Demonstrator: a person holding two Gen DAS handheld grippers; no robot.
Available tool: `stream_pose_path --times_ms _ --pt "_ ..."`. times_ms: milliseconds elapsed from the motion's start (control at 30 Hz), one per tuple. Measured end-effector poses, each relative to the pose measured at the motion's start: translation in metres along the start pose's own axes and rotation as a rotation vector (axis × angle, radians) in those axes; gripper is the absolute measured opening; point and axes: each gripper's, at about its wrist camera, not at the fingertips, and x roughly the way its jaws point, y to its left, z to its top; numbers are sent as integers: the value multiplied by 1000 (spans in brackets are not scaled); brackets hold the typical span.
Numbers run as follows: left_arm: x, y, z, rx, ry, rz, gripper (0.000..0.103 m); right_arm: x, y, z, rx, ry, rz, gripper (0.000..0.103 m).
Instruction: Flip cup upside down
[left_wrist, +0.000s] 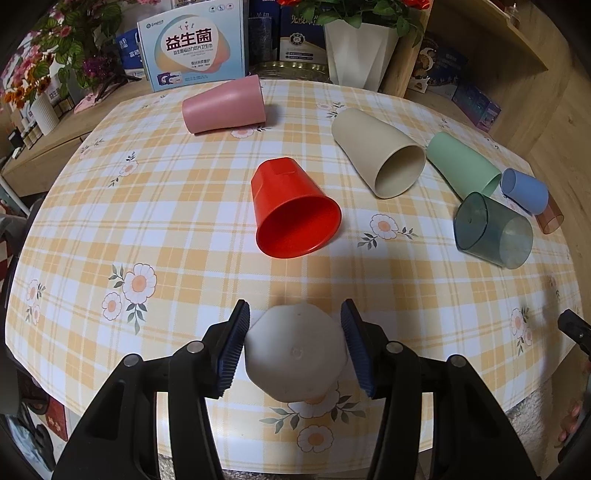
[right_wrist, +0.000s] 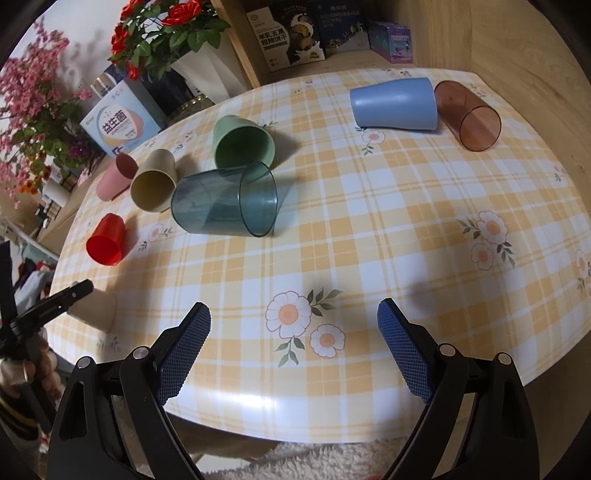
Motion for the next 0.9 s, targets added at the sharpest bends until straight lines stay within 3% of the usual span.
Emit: stream_pose_path --times_ms 133,300,433,667,900 --pt "-9 0 3 -1 -30 -9 78 -13 3 1 -6 -22 -4 89" --pt "-38 1 6 -7 -102 -35 91 -38 9 4 -13 -70 -4 89" --pt "-78 -2 6 20 -202 -39 95 -69 21 5 -40 -147 -17 89" --pt "-171 -18 -4 107 -435 42 97 -133 48 7 -91 -322 -22 89" --pt "-233 -22 -23 93 -566 76 97 -181 65 4 -113 -457 -26 89"
